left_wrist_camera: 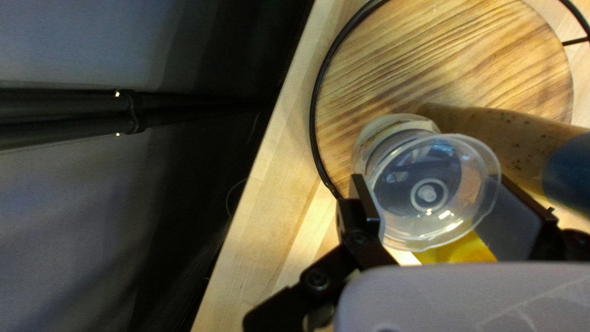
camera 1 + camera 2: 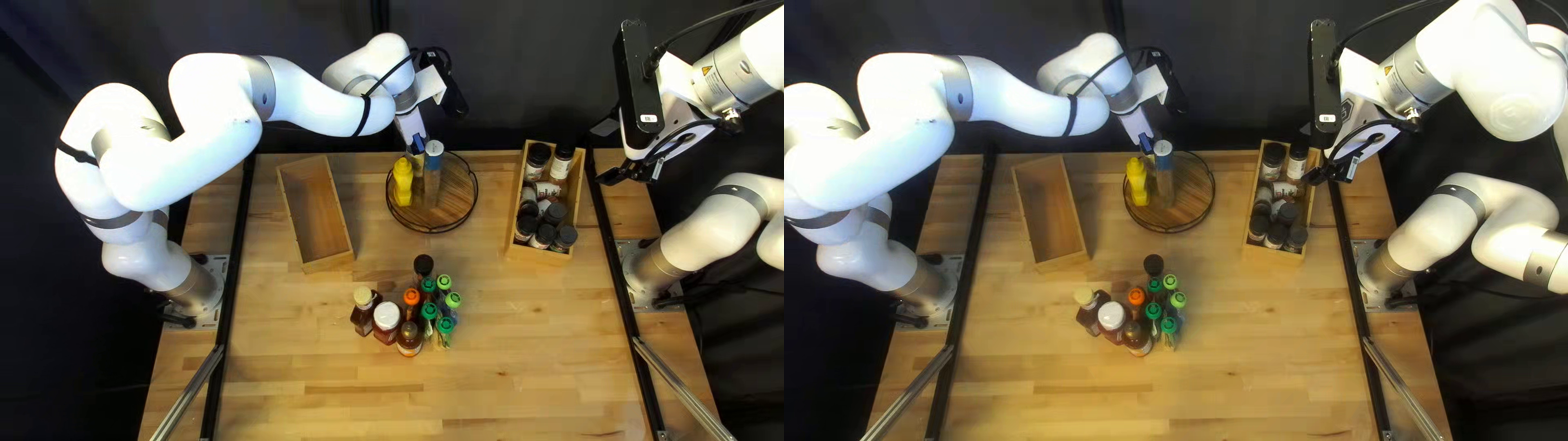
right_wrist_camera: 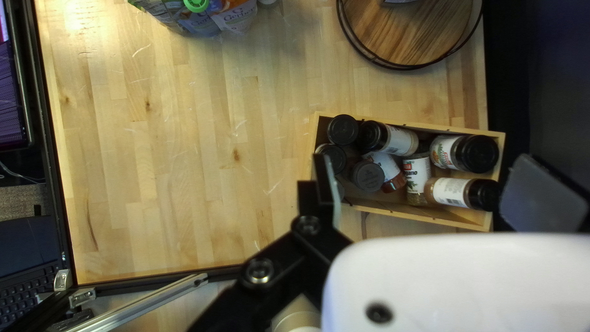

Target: Separate condiments, baby food and spices and place it in 3 different racks/containers

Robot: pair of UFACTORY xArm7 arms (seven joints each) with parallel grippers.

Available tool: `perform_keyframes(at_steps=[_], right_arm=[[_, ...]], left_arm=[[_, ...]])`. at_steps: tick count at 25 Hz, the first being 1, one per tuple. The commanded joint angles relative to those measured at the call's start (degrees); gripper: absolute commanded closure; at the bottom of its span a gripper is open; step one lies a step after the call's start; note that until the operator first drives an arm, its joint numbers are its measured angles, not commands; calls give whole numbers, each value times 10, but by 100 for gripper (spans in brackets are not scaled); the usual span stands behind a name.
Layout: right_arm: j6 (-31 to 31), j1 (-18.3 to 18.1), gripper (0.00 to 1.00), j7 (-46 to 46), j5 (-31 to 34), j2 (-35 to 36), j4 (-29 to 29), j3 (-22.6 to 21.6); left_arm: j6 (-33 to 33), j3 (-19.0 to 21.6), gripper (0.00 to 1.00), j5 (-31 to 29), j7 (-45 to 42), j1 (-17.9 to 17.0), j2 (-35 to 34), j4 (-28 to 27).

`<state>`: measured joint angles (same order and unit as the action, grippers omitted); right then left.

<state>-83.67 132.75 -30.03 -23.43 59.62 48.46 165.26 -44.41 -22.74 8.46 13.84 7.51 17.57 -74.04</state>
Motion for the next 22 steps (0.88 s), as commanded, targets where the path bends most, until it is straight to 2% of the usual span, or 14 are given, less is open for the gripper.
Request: perform_keyframes(at_steps=[1, 4, 5, 6, 11, 22], right_arm=[[0, 0, 0, 0, 0, 0, 0, 0], [0, 0, 0, 0, 0, 0, 0, 0], [0, 0, 0, 0, 0, 0, 0, 0], [0, 0, 0, 0, 0, 0, 0, 0], [0, 0, 0, 0, 0, 0, 0, 0], [0, 0, 0, 0, 0, 0, 0, 0]], left_arm=[[4, 3, 66, 4, 6, 1, 1, 3], [4, 5, 18, 8, 12, 2, 3, 3], [4, 6, 16, 9, 14, 3, 3, 3], [3, 7, 9, 10, 15, 3, 4, 2], [-5, 10, 0, 13, 19, 3, 2, 0], [-93, 3, 0, -44, -1, -16, -79, -14]])
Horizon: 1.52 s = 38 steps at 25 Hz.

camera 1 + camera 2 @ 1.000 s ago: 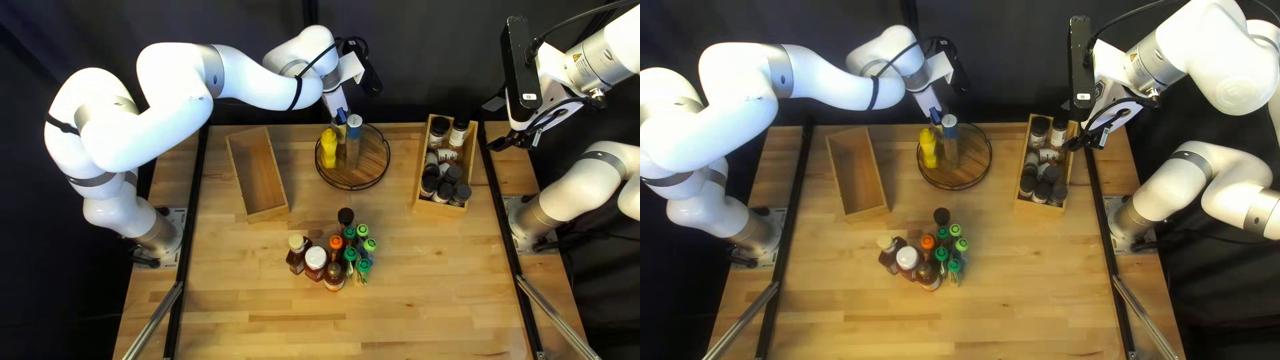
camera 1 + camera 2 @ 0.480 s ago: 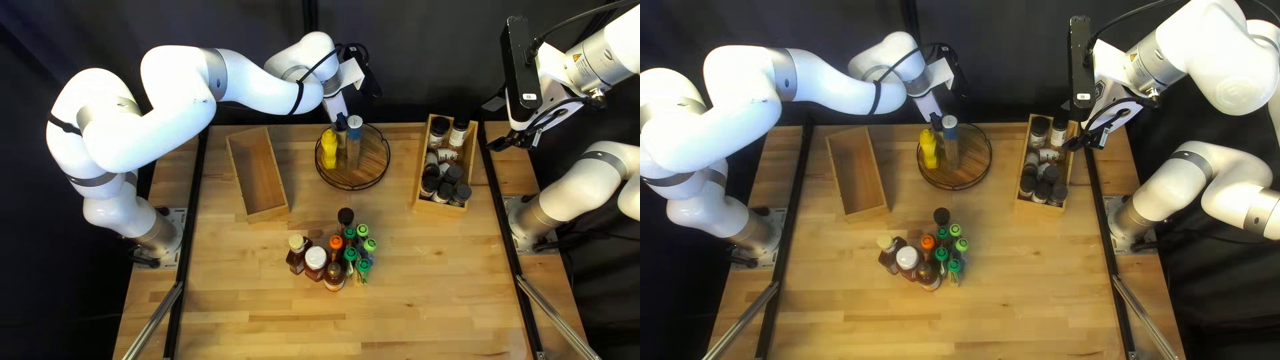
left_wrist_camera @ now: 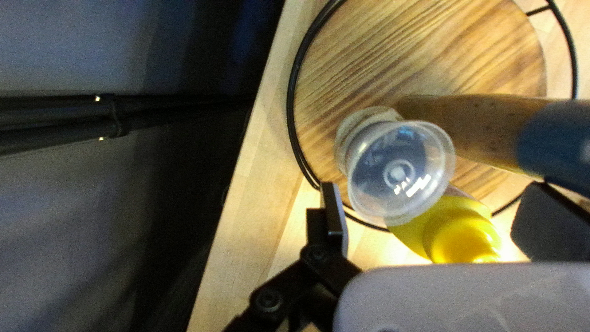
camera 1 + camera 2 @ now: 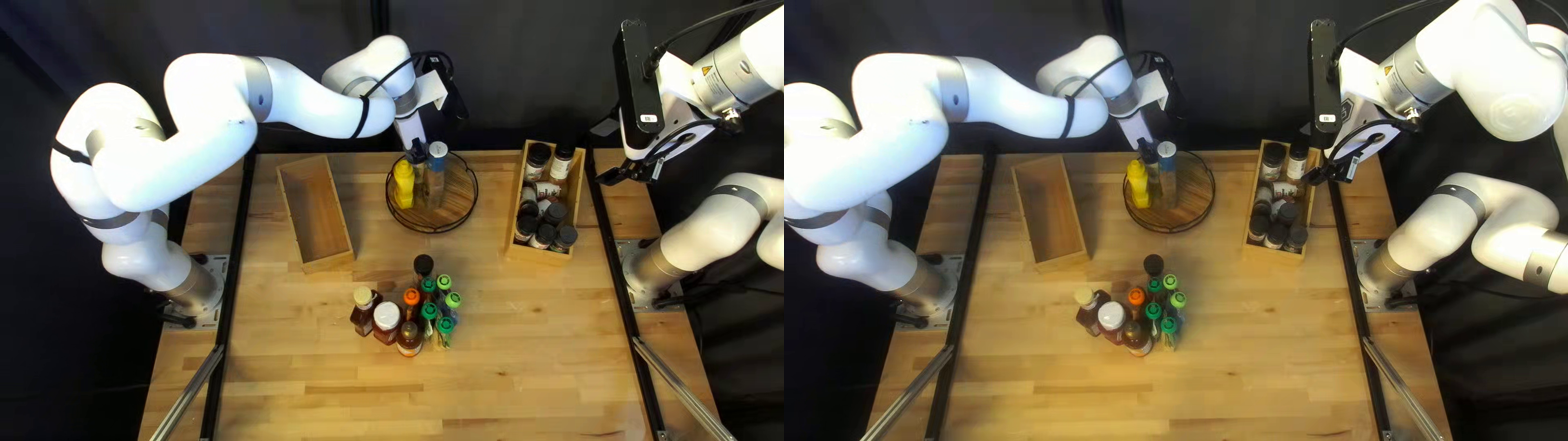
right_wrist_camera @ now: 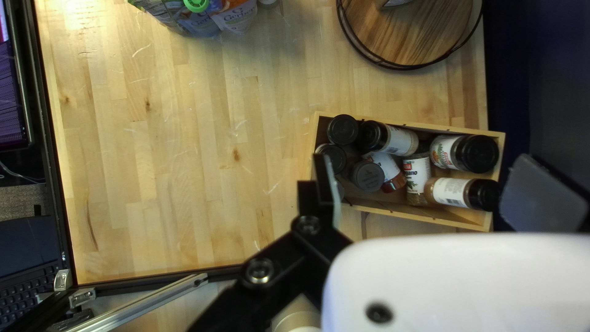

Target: Separate condiments, baby food and spices and place it in 3 different racks/containers

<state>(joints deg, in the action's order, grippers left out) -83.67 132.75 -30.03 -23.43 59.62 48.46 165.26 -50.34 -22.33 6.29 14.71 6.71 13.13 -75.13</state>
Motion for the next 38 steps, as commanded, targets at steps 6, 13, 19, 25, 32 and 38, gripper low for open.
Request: perform_keyframes(at_steps=[6, 13, 19, 25, 32, 38], right_arm=[[0, 0, 0, 0, 0, 0, 0, 0], [0, 0, 0, 0, 0, 0, 0, 0], [0, 0, 0, 0, 0, 0, 0, 0], [0, 0, 0, 0, 0, 0, 0, 0], [0, 0, 0, 0, 0, 0, 0, 0], [0, 0, 0, 0, 0, 0, 0, 0]], left_arm=[[-106, 16, 0, -61, -4, -28, -141, 40], [-176, 68, 0, -70, 75, -79, -269, 145], [-208, 125, 0, -53, 80, -132, -312, 194], [-185, 179, 0, -40, 60, -175, -329, 239], [-134, 223, 0, -53, 26, -202, -283, 249], [-92, 225, 0, -69, 26, -200, -250, 265]])
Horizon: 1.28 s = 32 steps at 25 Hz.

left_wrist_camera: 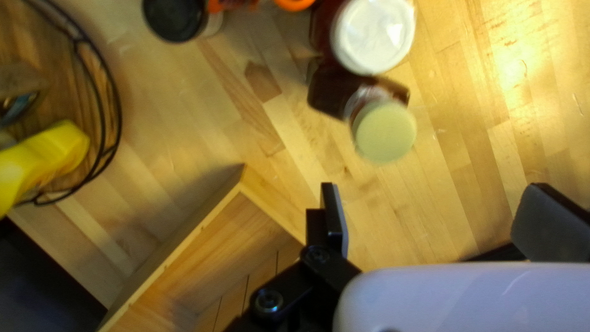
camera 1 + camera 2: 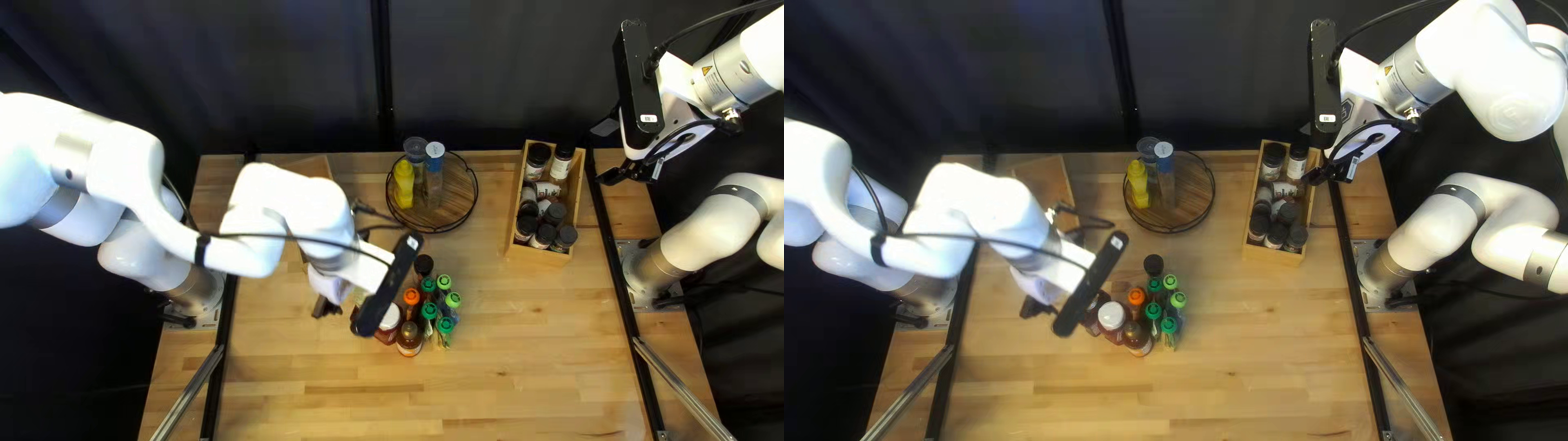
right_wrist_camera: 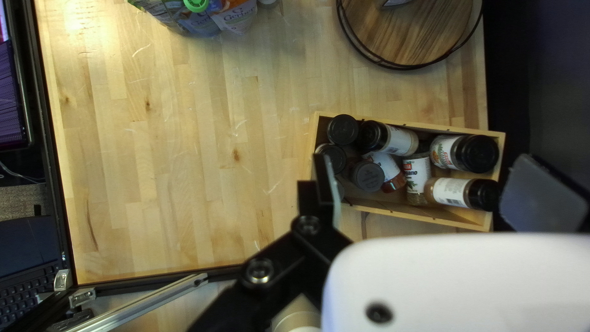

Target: Separate condiments, baby food and spices and place it in 3 different racks/containers

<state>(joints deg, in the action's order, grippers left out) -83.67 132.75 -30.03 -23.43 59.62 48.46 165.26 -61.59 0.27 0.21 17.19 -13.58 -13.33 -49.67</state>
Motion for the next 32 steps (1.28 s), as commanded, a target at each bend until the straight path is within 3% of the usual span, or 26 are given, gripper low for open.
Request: perform_keyframes(at_steps=[1, 9, 11, 12, 13, 21, 32], right_arm=[[0, 0, 0, 0, 0, 0, 0, 0], [0, 0, 0, 0, 0, 0, 0, 0], [0, 0, 0, 0, 0, 0, 0, 0], [0, 0, 0, 0, 0, 0, 0, 0], [0, 0, 0, 0, 0, 0, 0, 0], [0, 0, 0, 0, 0, 0, 0, 0], [0, 0, 0, 0, 0, 0, 0, 0]], left_arm=[[25, -2, 0, -10, 1, 4, 18, 12], [58, -2, 0, -17, -7, 6, 59, 12], [61, -2, 27, -20, -10, 6, 63, 12], [60, -1, 85, -21, -12, 7, 63, 12], [59, -1, 100, -23, -15, 7, 63, 12], [-21, 8, 100, -46, -45, 7, 37, -33], [-226, 8, 100, -102, -62, 27, 3, -196]])
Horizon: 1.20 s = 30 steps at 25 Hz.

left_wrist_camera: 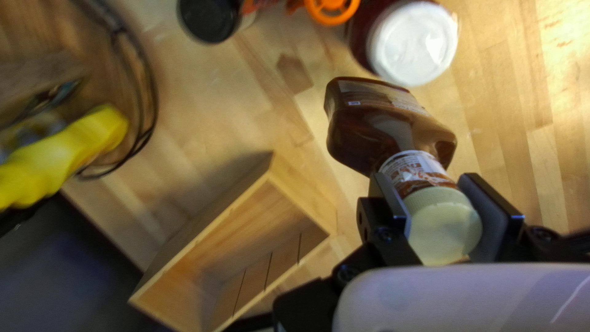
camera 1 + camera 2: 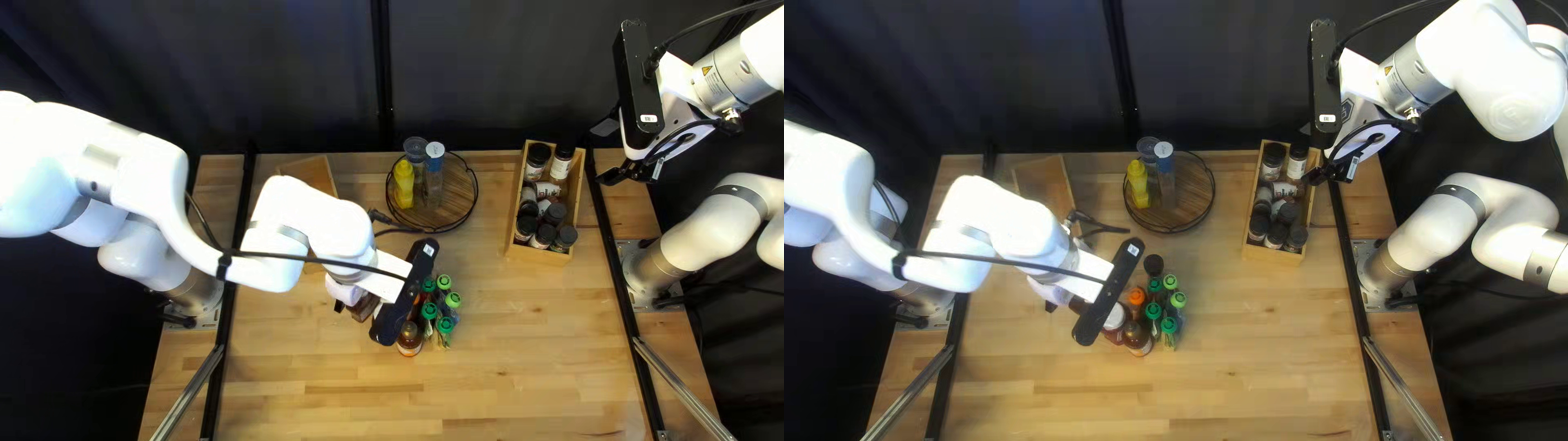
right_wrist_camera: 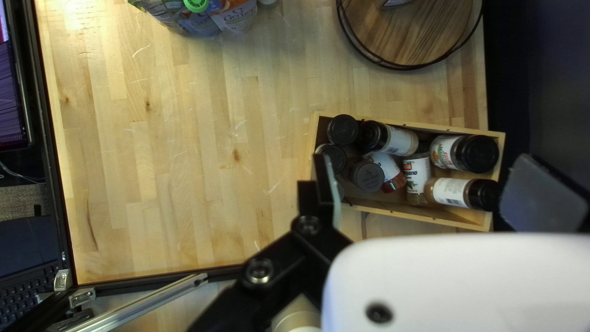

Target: Separate condiments, baby food and spices and place it in 3 different racks/containers

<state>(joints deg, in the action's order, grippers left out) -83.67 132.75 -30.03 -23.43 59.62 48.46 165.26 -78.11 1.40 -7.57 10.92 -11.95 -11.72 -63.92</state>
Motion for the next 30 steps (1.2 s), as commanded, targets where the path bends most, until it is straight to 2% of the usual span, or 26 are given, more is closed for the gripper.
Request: perform_keyframes(at_steps=[1, 5, 9, 14, 21, 25, 30], right_arm=[[0, 0, 0, 0, 0, 0, 0, 0], [0, 0, 0, 0, 0, 0, 0, 0], [0, 0, 0, 0, 0, 0, 0, 0], [0, 0, 0, 0, 0, 0, 0, 0], [0, 0, 0, 0, 0, 0, 0, 0], [0, 0, 0, 0, 0, 0, 0, 0], [0, 0, 0, 0, 0, 0, 0, 0]], left_arm=[[-72, -5, 100, -30, 2, 14, -15, -65], [-107, -31, 100, -50, 35, 35, -27, -107], [-96, -64, 100, -50, 61, 57, -20, -125], [-40, -101, 100, -42, 53, 85, -8, -98], [22, -134, 100, -52, 46, 114, -35, -19], [48, -144, 100, -51, 51, 121, -41, 7], [71, -147, 100, -34, 69, 113, -16, 3]])
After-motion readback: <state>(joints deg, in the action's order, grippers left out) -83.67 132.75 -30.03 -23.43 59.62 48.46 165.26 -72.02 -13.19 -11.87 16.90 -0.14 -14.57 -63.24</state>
